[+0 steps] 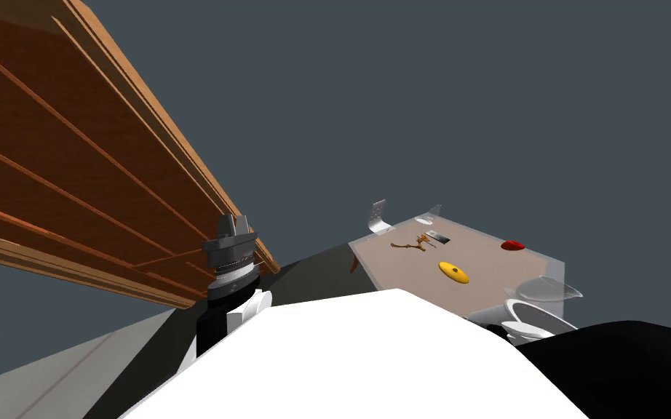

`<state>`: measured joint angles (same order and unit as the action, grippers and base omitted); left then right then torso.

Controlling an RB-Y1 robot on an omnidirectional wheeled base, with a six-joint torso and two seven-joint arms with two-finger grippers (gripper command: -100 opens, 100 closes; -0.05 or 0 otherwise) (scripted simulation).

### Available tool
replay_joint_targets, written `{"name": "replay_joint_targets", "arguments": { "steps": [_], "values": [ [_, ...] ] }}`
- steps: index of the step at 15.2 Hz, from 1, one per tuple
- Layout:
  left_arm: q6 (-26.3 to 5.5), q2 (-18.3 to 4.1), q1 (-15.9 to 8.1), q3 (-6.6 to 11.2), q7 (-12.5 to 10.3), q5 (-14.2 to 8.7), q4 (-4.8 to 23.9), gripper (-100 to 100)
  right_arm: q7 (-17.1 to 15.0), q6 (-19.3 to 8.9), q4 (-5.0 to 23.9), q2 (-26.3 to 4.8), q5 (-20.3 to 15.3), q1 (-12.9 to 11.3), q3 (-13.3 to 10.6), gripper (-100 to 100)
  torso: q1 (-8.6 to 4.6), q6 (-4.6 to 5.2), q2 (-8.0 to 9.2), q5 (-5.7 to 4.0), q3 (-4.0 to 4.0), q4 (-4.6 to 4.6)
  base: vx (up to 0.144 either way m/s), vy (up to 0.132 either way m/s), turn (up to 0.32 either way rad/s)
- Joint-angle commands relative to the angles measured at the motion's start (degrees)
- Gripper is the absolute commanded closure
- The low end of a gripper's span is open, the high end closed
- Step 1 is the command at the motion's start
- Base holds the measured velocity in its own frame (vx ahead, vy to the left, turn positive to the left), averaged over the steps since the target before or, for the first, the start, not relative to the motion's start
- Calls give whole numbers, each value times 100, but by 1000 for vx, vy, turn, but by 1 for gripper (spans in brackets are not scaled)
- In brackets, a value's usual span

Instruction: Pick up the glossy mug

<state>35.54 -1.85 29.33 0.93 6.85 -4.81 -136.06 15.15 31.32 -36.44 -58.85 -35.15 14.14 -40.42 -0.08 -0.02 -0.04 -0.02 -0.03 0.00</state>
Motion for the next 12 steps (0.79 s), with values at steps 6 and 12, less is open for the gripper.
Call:
{"name": "replay_joint_targets", "arguments": {
  "steps": [6,12],
  "values": [
    [0,0,0,0,0,0,0,0,-38,-185,213,319,5,-89,-2,-100,-6,2,18,-2,11,4,-50,-39,108],
    [0,0,1,0,0,0,0,0,4,-69,121,149,3,-45,5,100,9,0,0,0,1,0,5,3,-28]
  ]
}}
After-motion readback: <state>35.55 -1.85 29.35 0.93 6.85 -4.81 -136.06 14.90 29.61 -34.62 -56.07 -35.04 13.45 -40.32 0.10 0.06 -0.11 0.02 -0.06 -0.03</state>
